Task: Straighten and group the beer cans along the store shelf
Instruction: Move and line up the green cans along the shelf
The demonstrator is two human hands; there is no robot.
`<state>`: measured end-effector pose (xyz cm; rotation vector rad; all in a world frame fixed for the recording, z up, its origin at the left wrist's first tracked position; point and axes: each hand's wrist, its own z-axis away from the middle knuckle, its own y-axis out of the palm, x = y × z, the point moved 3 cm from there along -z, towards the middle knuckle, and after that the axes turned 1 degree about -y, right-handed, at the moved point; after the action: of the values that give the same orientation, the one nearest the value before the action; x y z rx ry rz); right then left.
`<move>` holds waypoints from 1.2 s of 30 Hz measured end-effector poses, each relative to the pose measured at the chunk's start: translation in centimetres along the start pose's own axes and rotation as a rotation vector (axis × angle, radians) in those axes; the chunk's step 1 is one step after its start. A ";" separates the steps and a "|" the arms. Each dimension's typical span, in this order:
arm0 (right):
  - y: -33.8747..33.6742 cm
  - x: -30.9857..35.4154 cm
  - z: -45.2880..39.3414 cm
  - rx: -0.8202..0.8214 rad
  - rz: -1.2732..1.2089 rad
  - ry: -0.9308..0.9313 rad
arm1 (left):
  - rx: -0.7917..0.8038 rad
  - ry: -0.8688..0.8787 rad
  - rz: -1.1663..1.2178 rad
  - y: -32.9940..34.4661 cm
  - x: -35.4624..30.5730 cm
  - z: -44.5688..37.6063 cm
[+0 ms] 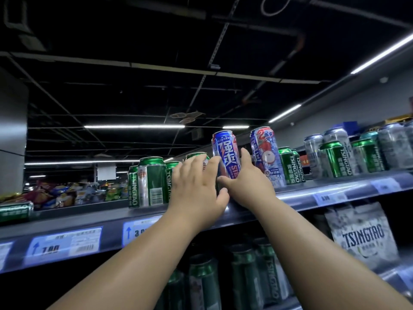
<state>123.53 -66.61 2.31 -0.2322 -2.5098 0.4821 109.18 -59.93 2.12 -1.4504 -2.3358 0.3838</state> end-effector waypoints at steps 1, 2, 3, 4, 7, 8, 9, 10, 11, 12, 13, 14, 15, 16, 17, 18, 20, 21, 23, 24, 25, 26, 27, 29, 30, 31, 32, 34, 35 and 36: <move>0.0 -0.1 0.0 -0.014 -0.020 -0.009 | -0.011 0.004 -0.021 0.1 0.0 0.1; -0.1 -0.2 0.2 -0.038 -0.044 -0.026 | -0.019 0.008 -0.029 0.1 -0.1 0.1; -0.2 -0.3 0.5 -0.070 -0.069 -0.043 | -0.025 0.009 -0.030 0.1 -0.2 0.0; -0.4 -0.5 0.7 -0.104 -0.093 -0.056 | -0.027 0.009 -0.028 0.1 -0.2 -0.1; -1.0 -1.0 1.1 -0.172 -0.134 -0.072 | -0.016 0.013 -0.027 0.1 -0.4 -0.1; -1.0 -1.0 1.2 -0.175 -0.142 -0.075 | -0.016 0.017 -0.027 0.0 -0.4 0.0; -1.1 -1.0 1.3 -0.178 -0.139 -0.081 | -0.015 0.021 -0.024 -0.1 -0.5 0.1; -1.1 -0.9 1.3 -0.180 -0.123 -0.087 | -0.018 0.027 -0.015 -0.2 -0.6 0.3; -1.0 -0.8 1.3 -0.182 -0.109 -0.089 | -0.029 0.036 0.002 -0.4 -0.6 0.5; -0.9 -0.8 1.4 -0.188 -0.099 -0.085 | -0.047 0.050 0.028 -0.4 -0.6 0.6; -0.9 -0.8 1.5 -0.195 -0.094 -0.080 | -0.062 0.064 0.048 -0.5 -0.6 0.7; -0.9 -0.8 1.7 -0.205 -0.093 -0.085 | -0.066 0.078 0.058 -0.4 -0.6 1.0; -0.9 -0.8 1.9 -0.221 -0.106 -0.105 | -0.065 0.089 0.061 -0.3 -0.6 1.2; -1.0 -0.8 2.1 -0.244 -0.140 -0.144 | -0.061 0.098 0.062 -0.3 -0.5 1.3; -1.2 -0.8 2.4 -0.276 -0.195 -0.196 | -0.052 0.104 0.056 -0.4 -0.5 1.5; -1.6 -0.9 2.8 -0.315 -0.254 -0.249 | -0.038 0.108 0.046 -0.4 -0.5 1.6; -2.8 -1.9 2.9 -0.422 -0.282 -0.340 | -0.008 0.105 0.024 -0.5 -0.6 1.4; -3.5 -2.6 2.7 -0.481 -0.242 -0.368 | 0.005 0.104 0.004 -0.5 -0.7 1.2; -5.0 -4.4 1.6 -0.532 -0.173 -0.350 | 0.012 0.105 -0.058 -0.4 -1.6 0.6; -5.7 -5.3 0.8 -0.509 -0.163 -0.296 | 0.002 0.090 -0.060 -0.2 -2.4 0.3; -6.0 -6.1 -0.1 -0.461 -0.155 -0.232 | -0.012 0.064 -0.041 0.0 -3.2 -0.2; -6.0 -6.6 -0.8 -0.402 -0.147 -0.178 | -0.015 0.028 -0.012 0.3 -3.9 -0.6; -6.0 -7.1 -1.4 -0.334 -0.141 -0.142 | -0.005 -0.018 0.015 0.8 -4.8 -1.2; -5.7 -7.8 -2.0 -0.206 -0.150 -0.095 | 0.026 -0.126 0.051 2.2 -5.9 -2.3; -5.4 -8.2 -2.2 -0.167 -0.132 -0.081 | 0.039 -0.180 0.052 2.8 -6.2 -2.8; -5.1 -8.3 -2.3 -0.143 -0.091 -0.071 | 0.047 -0.226 0.047 3.3 -6.3 -3.1; -4.8 -8.5 -2.5 -0.127 -0.048 -0.064 | 0.050 -0.260 0.036 3.8 -6.4 -3.5; -4.5 -8.8 -2.7 -0.108 0.000 -0.062 | 0.064 -0.302 -0.002 4.5 -6.4 -3.9; -4.4 -8.8 -2.8 -0.103 0.003 -0.066 | 0.073 -0.320 -0.013 4.7 -6.3 -4.0; -4.3 -8.9 -2.9 -0.099 -0.009 -0.072 | 0.076 -0.338 -0.010 4.9 -6.1 -4.1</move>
<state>132.22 -72.04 1.77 -0.2453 -2.6069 0.3694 117.40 -63.14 2.83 -1.4297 -2.5515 0.7585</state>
